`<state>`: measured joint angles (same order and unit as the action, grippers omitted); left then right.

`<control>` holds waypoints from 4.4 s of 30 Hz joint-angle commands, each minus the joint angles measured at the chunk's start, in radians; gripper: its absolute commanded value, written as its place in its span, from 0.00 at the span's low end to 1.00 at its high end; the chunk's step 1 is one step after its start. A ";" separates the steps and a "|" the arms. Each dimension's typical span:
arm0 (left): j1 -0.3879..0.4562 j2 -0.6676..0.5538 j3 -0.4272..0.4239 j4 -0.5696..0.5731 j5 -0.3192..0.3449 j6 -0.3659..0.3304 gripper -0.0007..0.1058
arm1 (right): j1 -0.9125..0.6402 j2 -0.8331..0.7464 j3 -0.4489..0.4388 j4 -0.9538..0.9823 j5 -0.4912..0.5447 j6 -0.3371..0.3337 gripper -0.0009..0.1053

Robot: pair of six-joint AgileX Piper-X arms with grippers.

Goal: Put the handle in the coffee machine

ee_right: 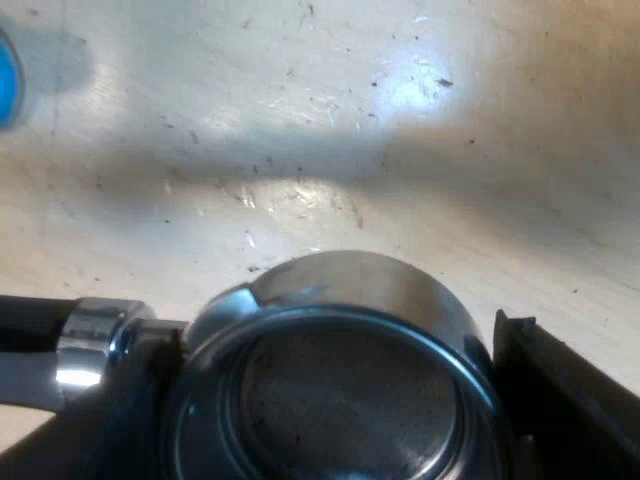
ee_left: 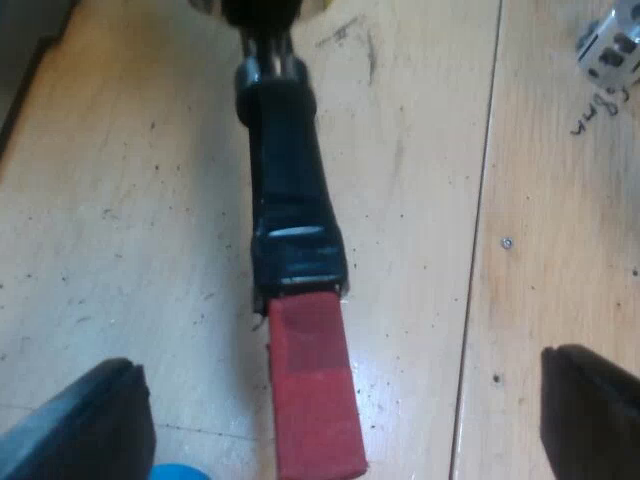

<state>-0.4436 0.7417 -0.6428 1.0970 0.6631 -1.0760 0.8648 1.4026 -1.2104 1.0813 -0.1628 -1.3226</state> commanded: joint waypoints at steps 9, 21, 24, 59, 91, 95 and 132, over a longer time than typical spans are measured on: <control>-0.004 0.031 0.028 -0.054 0.017 0.056 0.76 | -0.001 -0.031 -0.056 -0.001 -0.088 0.017 0.01; -0.004 0.052 0.067 -0.157 -0.004 0.056 0.76 | -0.001 -0.031 -0.067 0.002 -0.119 0.041 0.01; -0.004 0.052 0.097 -0.159 -0.027 0.060 0.76 | -0.001 -0.031 -0.067 0.002 -0.128 0.044 0.01; -0.004 0.052 0.105 -0.240 -0.045 0.064 0.11 | -0.001 -0.031 -0.067 -0.006 -0.103 0.046 0.01; 0.019 0.052 0.105 -0.235 0.008 0.064 0.01 | 0.026 -0.067 -0.071 -0.074 0.083 -0.008 0.75; 0.063 0.052 0.105 -0.235 0.008 0.064 0.01 | 0.091 -0.100 -0.071 -0.074 0.219 0.003 0.75; 0.465 0.035 0.116 -0.294 0.094 0.063 0.01 | 0.523 -0.070 0.274 -0.932 1.203 0.063 0.63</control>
<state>0.0232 0.7750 -0.5226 0.8429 0.7110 -1.0082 1.3890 1.3319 -0.9345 0.1712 1.0227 -1.2514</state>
